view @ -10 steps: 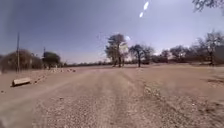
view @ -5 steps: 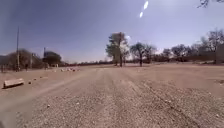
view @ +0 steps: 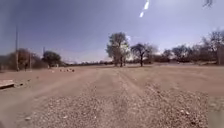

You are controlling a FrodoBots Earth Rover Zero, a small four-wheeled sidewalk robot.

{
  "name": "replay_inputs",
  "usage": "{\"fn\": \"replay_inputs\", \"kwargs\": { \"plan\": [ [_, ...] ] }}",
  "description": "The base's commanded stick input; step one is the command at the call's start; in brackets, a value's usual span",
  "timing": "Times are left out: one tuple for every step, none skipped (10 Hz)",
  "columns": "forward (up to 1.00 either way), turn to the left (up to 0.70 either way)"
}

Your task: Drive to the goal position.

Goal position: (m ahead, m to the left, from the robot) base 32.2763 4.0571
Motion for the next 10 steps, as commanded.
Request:
{"fn": "replay_inputs", "kwargs": {
  "plan": [
    [0.85, 0.00],
    [0.85, 0.00],
    [0.85, 0.00],
    [0.85, 0.00],
    [0.85, 0.00],
    [0.85, 0.00],
    [0.85, 0.00],
    [0.85, 0.00],
    [0.85, 0.00],
    [0.85, 0.00]
  ]
}}
